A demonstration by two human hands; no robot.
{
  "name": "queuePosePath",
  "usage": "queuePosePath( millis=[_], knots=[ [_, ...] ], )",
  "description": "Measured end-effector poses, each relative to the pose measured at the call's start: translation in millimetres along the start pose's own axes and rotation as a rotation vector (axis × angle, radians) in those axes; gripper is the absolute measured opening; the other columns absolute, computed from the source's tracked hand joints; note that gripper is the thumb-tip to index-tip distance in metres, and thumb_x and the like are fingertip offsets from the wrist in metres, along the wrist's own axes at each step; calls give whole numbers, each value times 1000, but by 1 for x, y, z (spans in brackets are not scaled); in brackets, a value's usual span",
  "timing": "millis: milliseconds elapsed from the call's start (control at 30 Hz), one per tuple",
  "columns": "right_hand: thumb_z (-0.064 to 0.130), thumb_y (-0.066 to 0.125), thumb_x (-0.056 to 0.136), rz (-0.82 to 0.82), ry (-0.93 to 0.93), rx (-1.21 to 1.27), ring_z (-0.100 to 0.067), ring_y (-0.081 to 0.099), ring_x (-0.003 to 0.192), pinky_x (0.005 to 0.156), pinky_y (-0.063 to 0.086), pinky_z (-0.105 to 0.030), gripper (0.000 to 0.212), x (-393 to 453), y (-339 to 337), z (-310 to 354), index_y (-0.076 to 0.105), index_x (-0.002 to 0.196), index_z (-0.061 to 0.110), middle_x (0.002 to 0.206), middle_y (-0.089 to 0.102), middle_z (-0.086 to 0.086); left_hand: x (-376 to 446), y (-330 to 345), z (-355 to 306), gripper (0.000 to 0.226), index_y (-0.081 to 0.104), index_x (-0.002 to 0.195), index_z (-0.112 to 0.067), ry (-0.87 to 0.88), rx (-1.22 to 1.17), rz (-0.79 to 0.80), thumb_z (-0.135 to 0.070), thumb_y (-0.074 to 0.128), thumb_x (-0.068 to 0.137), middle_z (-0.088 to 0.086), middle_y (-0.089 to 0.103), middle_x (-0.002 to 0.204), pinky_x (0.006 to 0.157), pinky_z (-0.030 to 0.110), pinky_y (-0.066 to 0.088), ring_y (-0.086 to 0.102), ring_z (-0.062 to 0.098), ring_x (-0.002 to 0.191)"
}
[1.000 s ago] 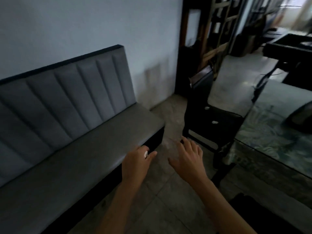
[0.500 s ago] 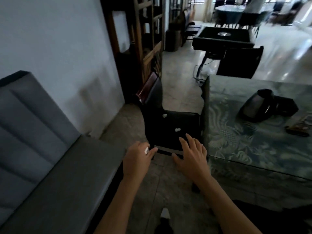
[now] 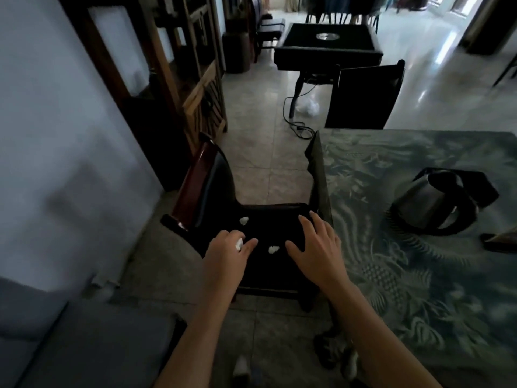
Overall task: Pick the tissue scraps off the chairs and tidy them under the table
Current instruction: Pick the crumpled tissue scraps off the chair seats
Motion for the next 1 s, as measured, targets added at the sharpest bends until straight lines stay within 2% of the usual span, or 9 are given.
queuePosePath(
  millis=[300,400,533,667,867,1000],
  knots=[
    [57,50,90,107,126,16,-31,23,146,111,30,-53,70,150,92,-23,25,149,27,161,21,-5,156,101,48,36,69,103,-18,-43,-21,139,-49,65,87,-4,61,92,61,35,53,61,15,80],
    [57,49,91,159,186,29,-30,23,146,112,30,-52,70,188,130,-39,24,150,27,161,21,-4,197,140,69,34,69,103,-17,-85,-40,170,-47,66,87,-2,61,93,60,32,51,61,15,79],
    [57,49,92,250,254,43,-30,26,144,112,33,-51,70,228,189,-67,23,150,26,160,22,-5,239,190,98,31,70,103,-18,-170,-65,156,-44,66,89,-5,59,89,59,23,41,58,11,77],
    [54,51,92,329,305,56,-29,25,144,113,33,-53,70,255,256,-101,24,150,25,160,23,-5,260,255,130,28,70,98,-16,-247,-26,177,-42,67,89,0,61,91,61,26,43,60,15,78],
    [47,57,90,438,315,70,-32,27,143,112,32,-53,69,261,354,-137,30,149,22,159,25,-7,259,352,198,28,71,93,-11,-390,-70,226,-38,70,87,9,66,94,73,40,53,63,27,86],
    [45,61,89,502,295,67,-32,39,133,107,40,-50,68,245,403,-151,33,147,23,155,31,-7,234,400,244,21,68,82,-18,-490,-206,248,-38,71,87,4,66,82,65,30,49,64,20,76]
  ],
)
Point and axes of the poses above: each hand's wrist, its own x-axis towards the middle knuckle, its own y-axis out of the palm, z = x × y, the point moved 8 cm from there along x, towards the middle knuckle
